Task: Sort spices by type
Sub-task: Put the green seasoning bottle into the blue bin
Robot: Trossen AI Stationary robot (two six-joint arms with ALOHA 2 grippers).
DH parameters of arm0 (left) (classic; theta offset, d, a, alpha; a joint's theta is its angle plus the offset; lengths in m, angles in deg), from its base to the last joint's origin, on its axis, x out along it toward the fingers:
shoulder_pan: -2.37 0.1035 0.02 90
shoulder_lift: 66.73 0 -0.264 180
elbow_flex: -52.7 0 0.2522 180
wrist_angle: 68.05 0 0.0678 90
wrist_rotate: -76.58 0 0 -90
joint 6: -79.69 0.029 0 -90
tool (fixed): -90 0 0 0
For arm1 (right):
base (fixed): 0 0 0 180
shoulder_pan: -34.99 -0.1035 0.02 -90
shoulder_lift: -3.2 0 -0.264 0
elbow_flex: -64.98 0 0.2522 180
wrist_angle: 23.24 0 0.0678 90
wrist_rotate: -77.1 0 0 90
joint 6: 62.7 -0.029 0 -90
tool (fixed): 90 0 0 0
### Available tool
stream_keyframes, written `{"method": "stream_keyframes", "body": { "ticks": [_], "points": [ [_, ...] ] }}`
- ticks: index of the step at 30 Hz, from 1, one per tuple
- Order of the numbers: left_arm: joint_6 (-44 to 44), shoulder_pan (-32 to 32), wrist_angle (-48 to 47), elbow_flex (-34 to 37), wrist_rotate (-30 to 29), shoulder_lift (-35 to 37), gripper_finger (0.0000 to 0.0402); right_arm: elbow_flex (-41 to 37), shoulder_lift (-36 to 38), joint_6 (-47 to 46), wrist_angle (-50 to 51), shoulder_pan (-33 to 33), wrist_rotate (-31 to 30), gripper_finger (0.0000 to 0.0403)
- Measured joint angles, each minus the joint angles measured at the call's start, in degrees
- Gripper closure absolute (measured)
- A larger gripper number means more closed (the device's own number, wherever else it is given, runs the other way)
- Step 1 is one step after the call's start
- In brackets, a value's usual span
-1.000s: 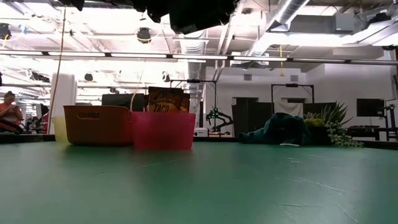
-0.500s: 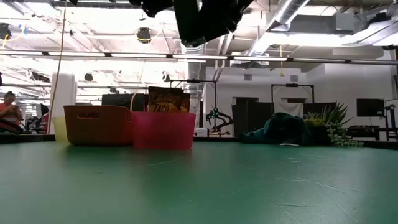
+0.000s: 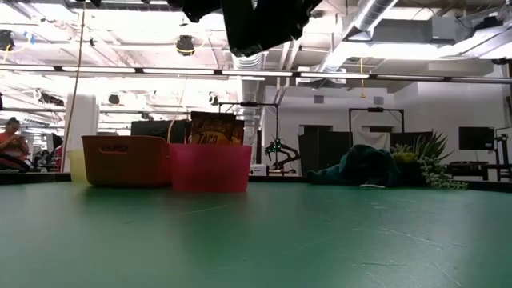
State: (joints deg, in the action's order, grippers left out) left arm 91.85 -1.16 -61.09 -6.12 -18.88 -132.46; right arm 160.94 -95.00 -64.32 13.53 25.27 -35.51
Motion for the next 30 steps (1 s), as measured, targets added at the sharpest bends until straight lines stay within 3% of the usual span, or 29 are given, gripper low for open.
{"method": "stream_keyframes", "body": {
  "ticks": [9,17,26,30],
  "points": [
    [0.92,0.22,3.07,0.00,0.16,-0.97,0.0120,0.00,0.00,0.60,-1.08,0.01,0.48,0.0179],
    [1.41,0.22,4.75,0.00,2.28,-4.78,0.0206,-0.04,-0.02,2.13,-0.75,0.05,2.49,0.0171],
    [1.52,0.43,4.13,0.00,1.87,-5.11,0.0212,0.05,-0.07,1.89,-1.61,0.03,2.82,0.0116],
    [1.35,1.24,1.65,0.04,1.71,-4.23,0.0212,2.35,0.33,1.78,3.09,0.03,2.73,0.0090]
  ]
}}
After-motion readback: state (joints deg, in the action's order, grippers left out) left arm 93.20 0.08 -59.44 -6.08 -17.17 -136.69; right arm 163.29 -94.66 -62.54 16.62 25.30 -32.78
